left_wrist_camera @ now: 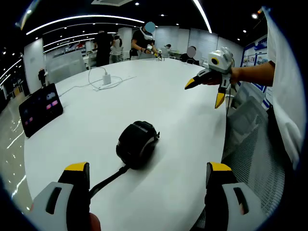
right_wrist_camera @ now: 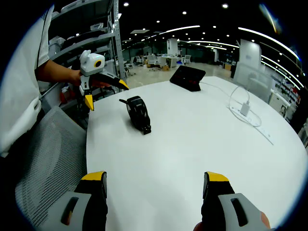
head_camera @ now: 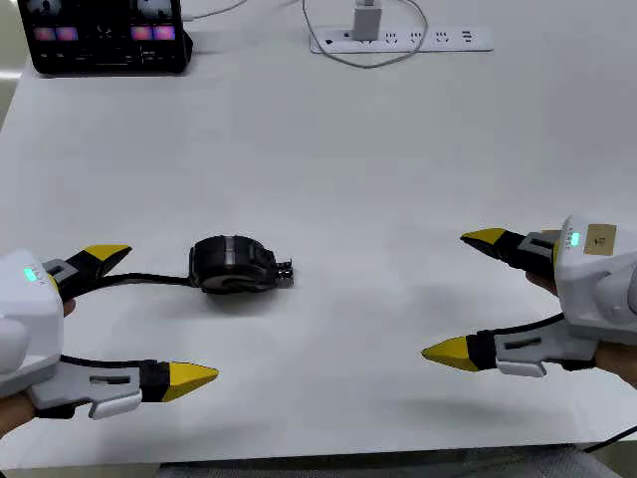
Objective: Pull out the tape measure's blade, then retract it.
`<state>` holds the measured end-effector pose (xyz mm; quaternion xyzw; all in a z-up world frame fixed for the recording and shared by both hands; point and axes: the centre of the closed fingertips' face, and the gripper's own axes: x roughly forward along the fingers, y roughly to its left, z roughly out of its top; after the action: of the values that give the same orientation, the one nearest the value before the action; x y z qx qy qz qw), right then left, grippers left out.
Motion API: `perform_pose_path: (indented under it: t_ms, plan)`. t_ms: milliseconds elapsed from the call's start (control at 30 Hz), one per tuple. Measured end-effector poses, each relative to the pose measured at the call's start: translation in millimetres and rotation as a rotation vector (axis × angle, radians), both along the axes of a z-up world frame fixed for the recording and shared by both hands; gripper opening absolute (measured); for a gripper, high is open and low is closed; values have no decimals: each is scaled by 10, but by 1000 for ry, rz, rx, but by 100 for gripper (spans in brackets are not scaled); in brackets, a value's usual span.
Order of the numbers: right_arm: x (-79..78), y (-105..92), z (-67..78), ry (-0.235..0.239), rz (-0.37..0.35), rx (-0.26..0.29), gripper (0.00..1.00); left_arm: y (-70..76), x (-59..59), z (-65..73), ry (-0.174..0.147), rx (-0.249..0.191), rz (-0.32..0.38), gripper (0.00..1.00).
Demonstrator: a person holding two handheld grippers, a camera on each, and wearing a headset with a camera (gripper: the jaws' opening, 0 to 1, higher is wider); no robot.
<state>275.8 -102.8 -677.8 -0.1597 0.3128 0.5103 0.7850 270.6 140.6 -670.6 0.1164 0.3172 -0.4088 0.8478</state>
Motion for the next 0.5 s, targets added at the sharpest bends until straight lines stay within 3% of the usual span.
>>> perform_pose_path:
  t_ms: [500]
  plan:
    - [-12,32,7,-4,-5,10,79,-31,-21,-34,8,-16,7,99]
